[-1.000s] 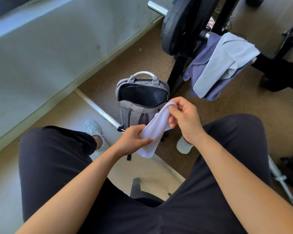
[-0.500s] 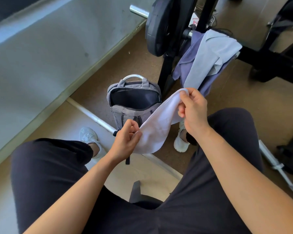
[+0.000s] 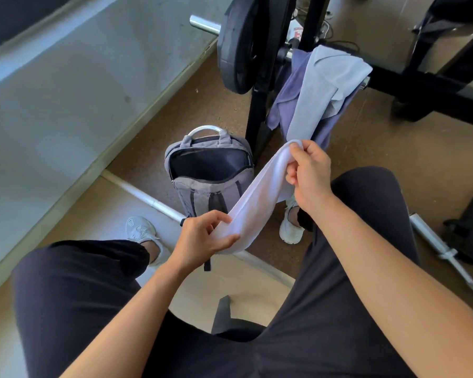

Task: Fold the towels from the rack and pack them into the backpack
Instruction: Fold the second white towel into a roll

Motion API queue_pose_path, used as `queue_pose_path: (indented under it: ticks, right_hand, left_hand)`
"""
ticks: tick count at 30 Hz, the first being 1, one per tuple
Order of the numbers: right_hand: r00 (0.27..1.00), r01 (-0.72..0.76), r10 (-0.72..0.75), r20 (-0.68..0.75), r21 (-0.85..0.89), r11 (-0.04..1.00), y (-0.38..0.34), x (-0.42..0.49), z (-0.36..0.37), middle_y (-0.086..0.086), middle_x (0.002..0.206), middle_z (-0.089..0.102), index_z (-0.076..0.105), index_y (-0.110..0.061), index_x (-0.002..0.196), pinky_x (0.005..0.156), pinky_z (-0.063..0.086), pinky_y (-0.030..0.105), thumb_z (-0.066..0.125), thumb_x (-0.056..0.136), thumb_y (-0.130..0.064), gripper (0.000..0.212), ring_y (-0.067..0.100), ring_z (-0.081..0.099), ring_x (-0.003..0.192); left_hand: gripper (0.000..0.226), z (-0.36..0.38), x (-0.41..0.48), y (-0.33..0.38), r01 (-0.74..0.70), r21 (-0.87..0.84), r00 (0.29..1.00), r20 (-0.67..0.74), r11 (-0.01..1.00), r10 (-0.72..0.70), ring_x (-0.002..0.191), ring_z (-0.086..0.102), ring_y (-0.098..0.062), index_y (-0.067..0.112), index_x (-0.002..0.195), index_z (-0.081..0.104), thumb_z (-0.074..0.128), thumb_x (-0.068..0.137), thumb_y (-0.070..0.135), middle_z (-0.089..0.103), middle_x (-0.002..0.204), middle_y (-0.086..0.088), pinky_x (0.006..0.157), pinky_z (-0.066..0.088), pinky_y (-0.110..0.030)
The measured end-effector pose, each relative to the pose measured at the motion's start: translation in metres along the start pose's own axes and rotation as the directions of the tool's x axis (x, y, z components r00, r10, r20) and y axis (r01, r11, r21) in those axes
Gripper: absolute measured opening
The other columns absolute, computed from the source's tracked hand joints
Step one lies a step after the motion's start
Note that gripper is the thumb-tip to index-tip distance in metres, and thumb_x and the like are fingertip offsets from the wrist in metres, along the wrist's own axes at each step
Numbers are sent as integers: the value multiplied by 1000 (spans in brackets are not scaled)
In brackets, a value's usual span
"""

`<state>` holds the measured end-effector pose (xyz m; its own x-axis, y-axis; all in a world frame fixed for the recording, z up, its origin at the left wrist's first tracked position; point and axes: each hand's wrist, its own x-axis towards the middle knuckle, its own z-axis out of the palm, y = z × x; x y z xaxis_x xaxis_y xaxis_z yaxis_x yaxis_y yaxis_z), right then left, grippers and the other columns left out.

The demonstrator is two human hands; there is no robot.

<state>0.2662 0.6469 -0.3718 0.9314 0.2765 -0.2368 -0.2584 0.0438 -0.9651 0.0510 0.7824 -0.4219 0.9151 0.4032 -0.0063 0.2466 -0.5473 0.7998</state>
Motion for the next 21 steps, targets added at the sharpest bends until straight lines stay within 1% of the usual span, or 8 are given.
queue_pose_path:
  ticks: [3,6,9,12,14,16,18,21]
  right_hand:
    - [1000,1,-1,-10,7,1000,0,1,-1,5,55,45,63,-2,107,43,33,25,56,101,-14,15,14,38,46]
    - [999,-1,2,-38,17,1000,0,4,-3,5,53,43,62,-1,105,42,30,24,55,102,-14,15,13,36,45]
    - [997,1,-2,-83,-17,1000,1,9,-5,5,54,43,62,5,110,43,30,24,55,101,-14,22,11,37,45]
    - [992,-1,-10,-128,-82,997,4,12,-6,3,53,46,62,5,108,42,34,23,55,100,-14,22,9,40,42]
    - [988,2,-23,-150,-138,990,6,14,-5,3,54,50,63,2,107,44,40,23,54,101,-16,21,8,43,42]
    - [985,10,-42,-165,-187,982,8,15,-4,3,56,55,64,-3,104,48,45,23,53,101,-17,18,7,48,43]
    - [982,24,-64,-180,-215,976,10,16,-4,4,60,59,65,-7,102,51,49,24,53,101,-19,17,7,52,46]
    - [978,50,-97,-187,-243,969,13,19,-5,3,70,64,64,-9,99,54,52,25,53,101,-20,16,7,60,53]
  left_hand:
    - [24,1,0,-2,-35,59,998,51,998,32,63,54,5,29,82,66,87,80,18,57,65,32,59,37,-6]
    - [22,0,2,-11,-27,79,997,71,996,22,64,51,-1,32,81,63,84,84,22,55,67,23,58,35,-12]
    - [15,-3,3,-17,3,52,996,84,999,-8,65,50,-8,29,89,60,74,93,26,55,73,15,57,37,-19]
    - [11,-6,3,-17,48,-27,995,92,998,-45,68,51,-10,26,95,53,62,101,25,56,78,8,59,39,-22]
    - [13,-7,3,-17,42,-17,997,72,999,-41,67,50,-13,25,95,50,60,103,25,56,77,4,60,39,-26]
    - [15,-7,2,-18,16,74,999,37,997,-19,66,49,-17,24,93,49,61,102,26,57,76,1,61,40,-33]
    - [19,-8,2,-21,-20,219,999,-37,975,29,62,46,-20,19,91,49,63,101,27,58,73,3,57,37,-36]
    - [26,-11,5,-23,-9,380,982,-171,925,80,56,38,-20,11,84,52,68,98,26,59,65,-1,54,30,-31]
